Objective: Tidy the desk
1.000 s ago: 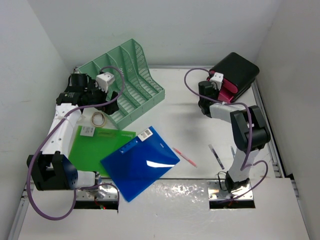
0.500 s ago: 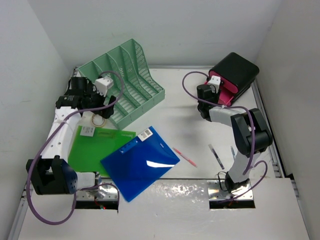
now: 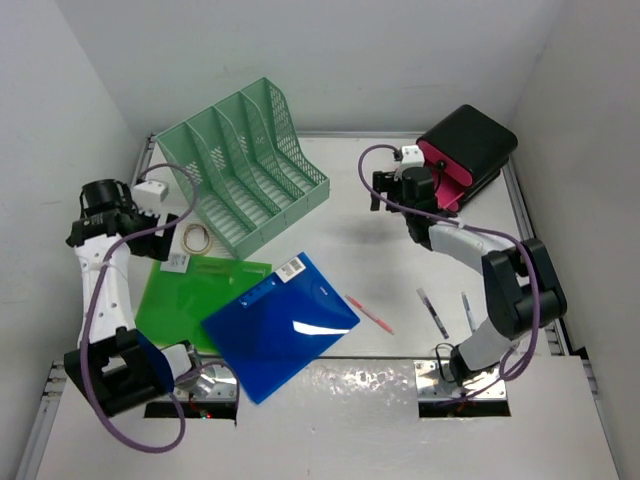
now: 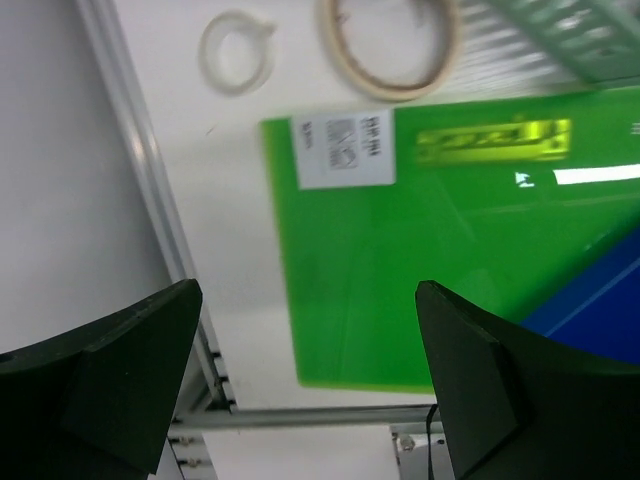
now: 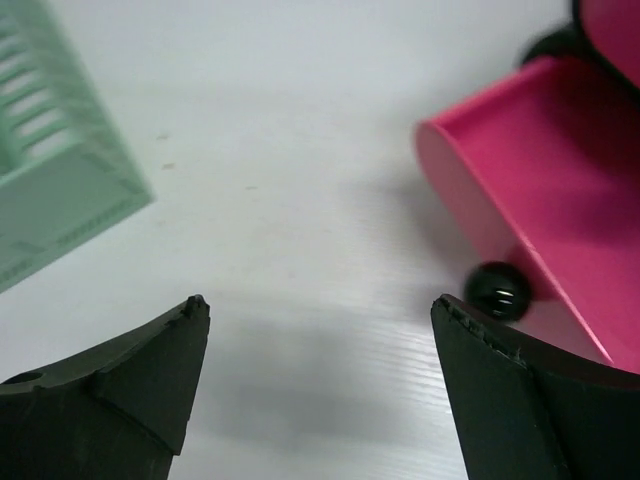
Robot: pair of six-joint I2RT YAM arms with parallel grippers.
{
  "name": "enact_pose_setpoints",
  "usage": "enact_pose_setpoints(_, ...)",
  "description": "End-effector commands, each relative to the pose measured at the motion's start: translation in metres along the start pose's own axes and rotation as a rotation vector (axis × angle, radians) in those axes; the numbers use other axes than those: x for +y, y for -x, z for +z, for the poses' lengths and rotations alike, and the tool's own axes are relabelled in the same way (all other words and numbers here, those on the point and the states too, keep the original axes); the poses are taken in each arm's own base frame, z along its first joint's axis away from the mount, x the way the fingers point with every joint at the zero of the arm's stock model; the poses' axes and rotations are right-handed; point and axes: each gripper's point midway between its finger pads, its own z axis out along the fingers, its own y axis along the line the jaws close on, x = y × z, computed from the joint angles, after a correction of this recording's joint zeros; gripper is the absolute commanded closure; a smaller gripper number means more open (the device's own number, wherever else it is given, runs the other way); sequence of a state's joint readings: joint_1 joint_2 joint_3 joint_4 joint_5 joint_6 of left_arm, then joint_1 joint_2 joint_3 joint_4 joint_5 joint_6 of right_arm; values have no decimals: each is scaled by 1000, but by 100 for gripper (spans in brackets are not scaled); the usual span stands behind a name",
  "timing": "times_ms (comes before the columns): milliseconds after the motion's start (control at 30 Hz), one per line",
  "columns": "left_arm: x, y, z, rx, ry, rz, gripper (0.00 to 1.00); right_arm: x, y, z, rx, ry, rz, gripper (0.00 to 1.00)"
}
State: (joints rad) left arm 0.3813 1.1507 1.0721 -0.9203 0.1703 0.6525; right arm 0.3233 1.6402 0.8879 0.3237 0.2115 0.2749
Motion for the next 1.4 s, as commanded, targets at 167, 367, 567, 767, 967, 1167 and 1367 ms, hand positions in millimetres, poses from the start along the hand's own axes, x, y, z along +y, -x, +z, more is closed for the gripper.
enact_pose_setpoints(167,54,-3,26,-18,49,-203,15,32,19,-30,-60,220,-135,13)
enact_pose_setpoints(367,90,5,68,-12,131,-316,31,43,18,-43,-47,300,-175,13)
enact_pose_setpoints(567,114,17,92,-102,220,-340,47,29,16,-64,-66,235,-117,17)
enact_pose_setpoints(767,122,15,143,-38,132,-340,62,22,30,-87,-89,191,-96,19)
enact_pose_setpoints(967,132,23,176,-29,86,-358,62,22,35,-108,-90,165,-86,19)
enact_pose_setpoints(1167,121,36,190,-56,-29,-378,63,15,27,-124,-96,133,-66,20)
enact_pose_setpoints(1367,110,32,189,-54,-59,-386,65,7,17,-132,-94,107,-85,20)
